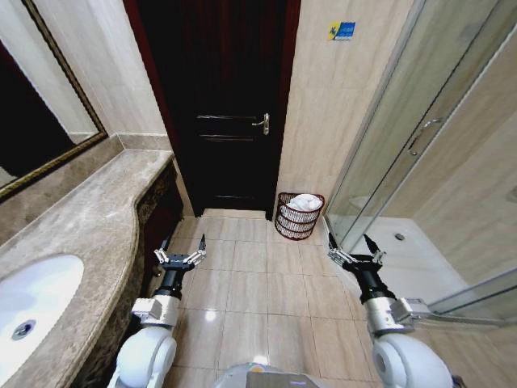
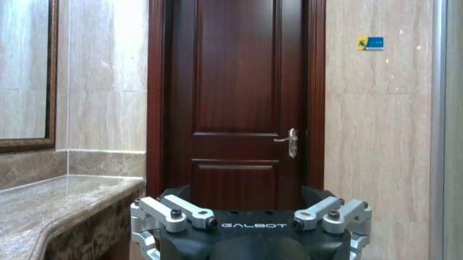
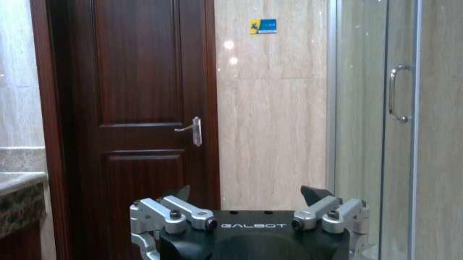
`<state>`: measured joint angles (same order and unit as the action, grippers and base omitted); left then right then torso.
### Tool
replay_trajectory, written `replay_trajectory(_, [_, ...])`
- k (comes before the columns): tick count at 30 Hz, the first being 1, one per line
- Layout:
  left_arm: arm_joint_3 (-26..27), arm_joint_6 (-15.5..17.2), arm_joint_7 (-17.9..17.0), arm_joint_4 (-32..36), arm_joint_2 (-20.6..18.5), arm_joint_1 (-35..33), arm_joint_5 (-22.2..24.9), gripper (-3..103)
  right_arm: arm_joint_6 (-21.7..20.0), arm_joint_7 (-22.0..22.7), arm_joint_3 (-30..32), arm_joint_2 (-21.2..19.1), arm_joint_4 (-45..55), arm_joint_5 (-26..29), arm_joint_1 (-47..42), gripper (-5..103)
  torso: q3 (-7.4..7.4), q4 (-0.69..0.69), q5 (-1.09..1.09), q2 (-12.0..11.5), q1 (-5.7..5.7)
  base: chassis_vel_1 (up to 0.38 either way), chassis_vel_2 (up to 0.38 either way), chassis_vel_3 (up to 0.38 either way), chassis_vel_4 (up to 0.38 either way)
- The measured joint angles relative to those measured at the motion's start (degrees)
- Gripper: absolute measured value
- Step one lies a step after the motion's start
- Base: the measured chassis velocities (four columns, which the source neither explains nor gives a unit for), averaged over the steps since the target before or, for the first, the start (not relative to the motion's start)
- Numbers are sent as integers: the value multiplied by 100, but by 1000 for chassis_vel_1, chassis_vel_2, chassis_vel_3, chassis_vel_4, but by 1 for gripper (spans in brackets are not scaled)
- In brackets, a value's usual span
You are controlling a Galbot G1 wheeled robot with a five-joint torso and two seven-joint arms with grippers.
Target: Discard the used towel into the hamper.
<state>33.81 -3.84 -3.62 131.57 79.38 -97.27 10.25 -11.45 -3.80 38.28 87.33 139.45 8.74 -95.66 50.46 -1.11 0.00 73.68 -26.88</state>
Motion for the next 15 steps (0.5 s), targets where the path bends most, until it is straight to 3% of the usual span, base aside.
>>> replay_trajectory(15, [0, 0, 0, 0, 0, 0, 0, 100, 0, 0, 0, 0, 0, 0, 0, 100, 0, 0, 0, 0, 0, 0, 0, 0, 0])
